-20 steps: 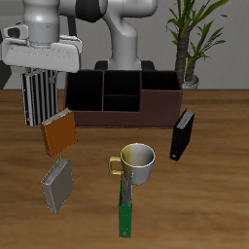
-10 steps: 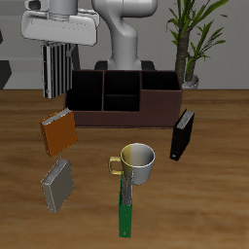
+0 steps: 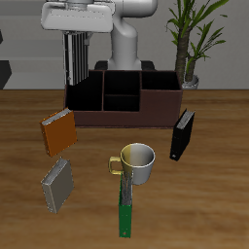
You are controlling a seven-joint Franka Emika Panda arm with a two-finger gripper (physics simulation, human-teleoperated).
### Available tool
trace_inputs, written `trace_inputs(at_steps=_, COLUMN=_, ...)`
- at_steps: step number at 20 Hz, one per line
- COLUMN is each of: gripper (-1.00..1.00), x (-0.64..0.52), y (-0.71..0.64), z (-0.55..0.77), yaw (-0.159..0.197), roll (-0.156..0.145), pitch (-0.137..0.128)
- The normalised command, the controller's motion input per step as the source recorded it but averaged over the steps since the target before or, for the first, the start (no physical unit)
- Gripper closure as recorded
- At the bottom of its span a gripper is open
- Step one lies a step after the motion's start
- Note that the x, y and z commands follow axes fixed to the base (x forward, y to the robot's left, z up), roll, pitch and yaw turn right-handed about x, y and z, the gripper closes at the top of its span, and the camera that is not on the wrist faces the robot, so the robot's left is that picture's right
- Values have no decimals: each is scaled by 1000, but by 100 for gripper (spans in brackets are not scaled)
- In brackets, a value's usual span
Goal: Place the striped book into the back desk caddy's front compartment
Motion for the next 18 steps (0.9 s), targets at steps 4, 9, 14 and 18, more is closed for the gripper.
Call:
trace_inputs(at_steps=4, gripper=100, x=-502, y=485, z=-10, yaw=45, roll=22, pitch=3)
trace_inputs(at_steps=9, gripper=100, x=-379, y=214, z=70, yaw=42, roll=18, pitch=-11)
trace_inputs(at_steps=14, gripper=100, x=-350, y=18, z=58, yaw=38, roll=-15, pitch=-5)
trace_inputs(at_steps=18, gripper=100, x=-213, y=-18, z=34, yaw=54, roll=-9, pitch=-22)
